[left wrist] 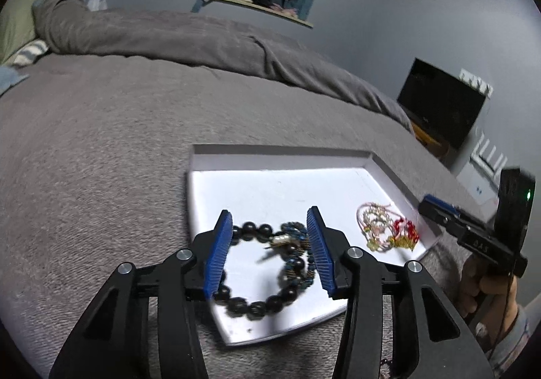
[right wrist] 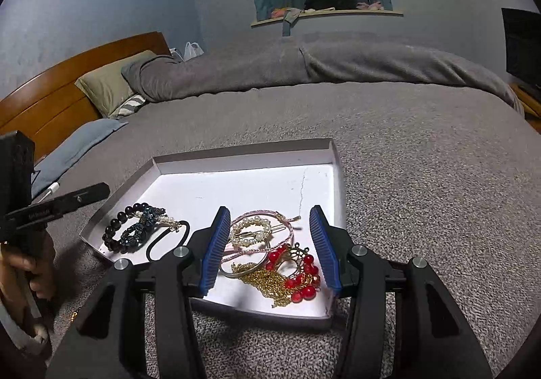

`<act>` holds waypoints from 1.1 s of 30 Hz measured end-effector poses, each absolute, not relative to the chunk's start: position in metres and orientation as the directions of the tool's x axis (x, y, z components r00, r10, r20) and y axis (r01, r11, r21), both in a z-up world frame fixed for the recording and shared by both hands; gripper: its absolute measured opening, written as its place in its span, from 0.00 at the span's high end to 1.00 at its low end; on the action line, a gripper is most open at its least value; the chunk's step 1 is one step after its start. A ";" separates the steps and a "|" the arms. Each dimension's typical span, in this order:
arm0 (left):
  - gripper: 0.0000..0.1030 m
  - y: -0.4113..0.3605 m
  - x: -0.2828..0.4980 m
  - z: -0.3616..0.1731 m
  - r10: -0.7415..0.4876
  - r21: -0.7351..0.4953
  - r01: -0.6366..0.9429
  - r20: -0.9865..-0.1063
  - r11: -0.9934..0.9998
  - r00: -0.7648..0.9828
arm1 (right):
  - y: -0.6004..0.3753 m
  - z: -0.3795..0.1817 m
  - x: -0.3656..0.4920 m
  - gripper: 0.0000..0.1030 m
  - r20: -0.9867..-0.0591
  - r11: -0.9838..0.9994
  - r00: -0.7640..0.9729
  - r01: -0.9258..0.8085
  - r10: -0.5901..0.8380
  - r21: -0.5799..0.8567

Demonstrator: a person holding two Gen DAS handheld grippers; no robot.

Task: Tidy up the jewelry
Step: 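Open both tools to release the bracelet and brooch into the tray, then move both tools to the silver hoop and dark red bead bracelet beside the tray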

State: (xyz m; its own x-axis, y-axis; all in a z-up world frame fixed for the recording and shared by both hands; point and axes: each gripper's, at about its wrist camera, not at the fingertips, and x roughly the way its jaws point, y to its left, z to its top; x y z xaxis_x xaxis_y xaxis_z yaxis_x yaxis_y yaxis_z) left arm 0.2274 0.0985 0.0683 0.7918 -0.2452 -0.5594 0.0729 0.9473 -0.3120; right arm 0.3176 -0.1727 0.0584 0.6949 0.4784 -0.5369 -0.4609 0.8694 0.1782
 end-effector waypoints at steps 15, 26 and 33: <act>0.48 0.075 0.174 0.075 -0.320 -0.243 0.219 -0.550 0.945 0.771 | -0.185 0.071 0.278 0.52 -0.507 0.853 0.700 -0.497 0.503 0.160; 0.48 0.054 0.151 0.057 -0.323 -0.158 0.288 -0.598 0.945 0.734 | -0.181 0.066 0.256 0.52 -0.515 0.843 0.686 -0.516 0.514 0.154; 0.48 0.036 0.141 0.044 -0.363 -0.112 0.390 -0.653 0.914 0.664 | -0.169 0.050 0.242 0.51 -0.560 0.824 0.642 -0.548 0.523 0.142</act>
State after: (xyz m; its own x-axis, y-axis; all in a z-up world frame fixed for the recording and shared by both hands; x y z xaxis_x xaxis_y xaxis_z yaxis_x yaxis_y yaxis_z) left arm 0.1410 0.0358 0.0443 0.6645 -0.3635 -0.6530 0.3896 0.9141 -0.1124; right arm 0.2419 -0.1691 0.0505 0.6423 0.5234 -0.5599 -0.5482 0.8243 0.1418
